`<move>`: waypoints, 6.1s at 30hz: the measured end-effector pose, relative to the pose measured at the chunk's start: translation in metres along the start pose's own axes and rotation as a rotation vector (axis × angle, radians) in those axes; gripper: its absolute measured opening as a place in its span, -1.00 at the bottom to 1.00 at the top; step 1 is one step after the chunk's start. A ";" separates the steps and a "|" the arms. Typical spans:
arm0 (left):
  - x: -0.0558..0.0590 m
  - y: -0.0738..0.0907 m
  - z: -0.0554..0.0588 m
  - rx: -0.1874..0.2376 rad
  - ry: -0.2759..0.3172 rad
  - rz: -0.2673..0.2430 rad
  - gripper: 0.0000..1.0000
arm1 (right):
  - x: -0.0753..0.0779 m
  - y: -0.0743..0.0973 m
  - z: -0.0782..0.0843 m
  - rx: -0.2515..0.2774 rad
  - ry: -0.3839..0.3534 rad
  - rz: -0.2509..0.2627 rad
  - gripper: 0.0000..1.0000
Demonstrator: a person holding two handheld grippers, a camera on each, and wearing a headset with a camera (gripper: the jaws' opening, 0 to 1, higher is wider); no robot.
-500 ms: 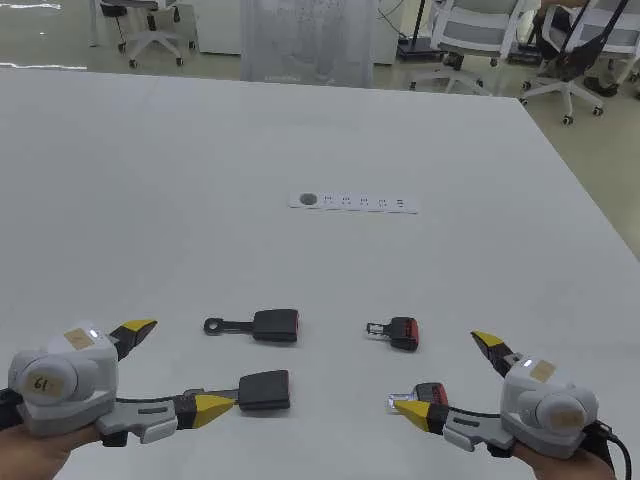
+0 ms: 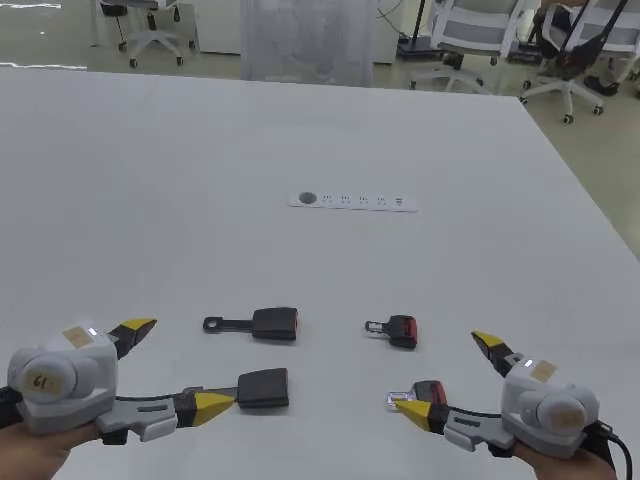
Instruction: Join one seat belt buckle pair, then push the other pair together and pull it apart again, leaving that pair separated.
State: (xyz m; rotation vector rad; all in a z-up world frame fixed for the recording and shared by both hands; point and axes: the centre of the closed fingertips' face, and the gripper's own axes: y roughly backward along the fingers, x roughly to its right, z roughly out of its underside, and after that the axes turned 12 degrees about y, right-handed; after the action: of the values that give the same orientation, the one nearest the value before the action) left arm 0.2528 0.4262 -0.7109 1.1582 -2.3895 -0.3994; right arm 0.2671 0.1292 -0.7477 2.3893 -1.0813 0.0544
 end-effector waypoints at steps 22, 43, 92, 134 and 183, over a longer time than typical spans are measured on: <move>0.003 0.002 0.003 -0.005 0.005 0.001 1.00 | -0.003 0.003 0.007 -0.013 -0.007 -0.009 0.93; 0.003 -0.003 0.001 -0.008 0.005 0.006 1.00 | -0.003 0.002 0.014 -0.021 -0.028 -0.008 0.93; 0.014 -0.027 0.011 -0.074 -0.032 0.060 0.99 | 0.006 -0.001 0.035 -0.063 -0.016 -0.078 0.93; 0.013 -0.087 0.045 -0.277 -0.188 0.217 0.71 | -0.004 -0.036 0.064 -0.184 0.128 -0.410 0.71; -0.001 -0.119 0.111 -0.526 -0.429 0.355 -0.11 | -0.026 -0.037 0.099 -0.272 0.298 -0.728 -0.01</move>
State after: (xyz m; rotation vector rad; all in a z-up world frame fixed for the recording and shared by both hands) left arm 0.2753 0.3618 -0.8591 0.4317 -2.5317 -1.1581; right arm 0.2591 0.1218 -0.8561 2.2841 -0.0474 0.0067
